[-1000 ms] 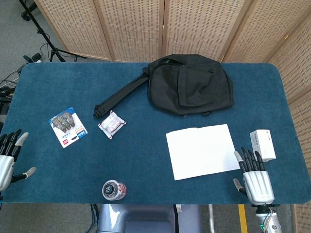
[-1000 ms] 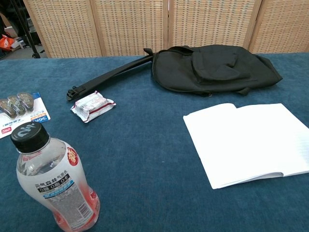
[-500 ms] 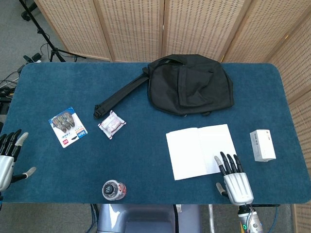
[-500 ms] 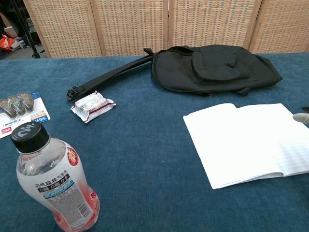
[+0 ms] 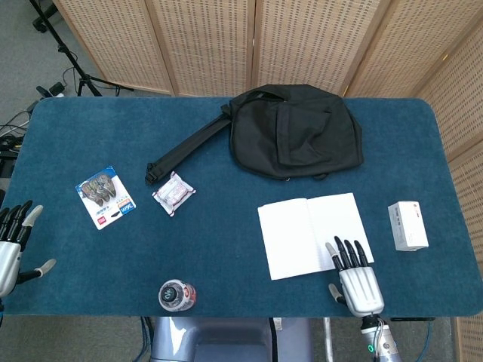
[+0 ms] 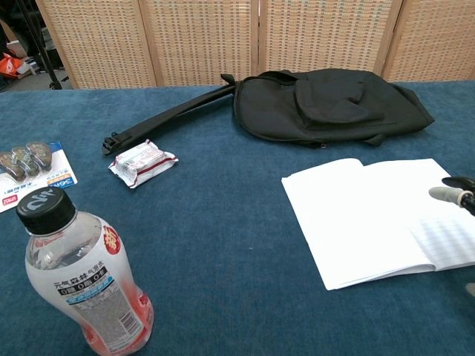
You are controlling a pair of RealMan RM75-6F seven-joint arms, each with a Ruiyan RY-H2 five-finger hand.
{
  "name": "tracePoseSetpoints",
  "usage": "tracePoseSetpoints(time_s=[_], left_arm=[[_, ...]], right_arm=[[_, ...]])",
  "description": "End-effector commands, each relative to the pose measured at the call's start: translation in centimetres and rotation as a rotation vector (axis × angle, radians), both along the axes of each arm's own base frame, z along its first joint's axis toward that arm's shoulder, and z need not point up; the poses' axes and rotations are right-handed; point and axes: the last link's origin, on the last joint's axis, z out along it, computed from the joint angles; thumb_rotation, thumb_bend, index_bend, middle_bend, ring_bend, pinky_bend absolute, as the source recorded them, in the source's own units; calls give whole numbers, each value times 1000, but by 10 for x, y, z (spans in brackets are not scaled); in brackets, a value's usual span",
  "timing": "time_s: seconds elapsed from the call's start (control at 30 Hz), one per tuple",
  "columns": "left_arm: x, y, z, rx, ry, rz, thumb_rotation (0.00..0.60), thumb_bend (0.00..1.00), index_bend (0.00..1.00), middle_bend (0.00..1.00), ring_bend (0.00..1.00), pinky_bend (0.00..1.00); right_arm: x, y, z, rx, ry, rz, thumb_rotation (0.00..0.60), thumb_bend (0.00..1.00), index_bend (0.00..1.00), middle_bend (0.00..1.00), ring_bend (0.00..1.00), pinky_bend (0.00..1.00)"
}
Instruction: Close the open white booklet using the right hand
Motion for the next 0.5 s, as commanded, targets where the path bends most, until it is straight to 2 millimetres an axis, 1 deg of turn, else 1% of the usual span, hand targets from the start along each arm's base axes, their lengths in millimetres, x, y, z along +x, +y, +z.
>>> tracePoseSetpoints(time_s=[0.03,0.5], left_arm=[[0,0,0,1,-1,-1,552,71,0,0,0,0],[1,-1,0,0,-2,-4,553,71,0,0,0,0]], right_arm=[[1,-2,-3,6,-4,-1,600,337,0,0,0,0],[3,-7,-12,26,-21,-1,600,337,0,0,0,0]])
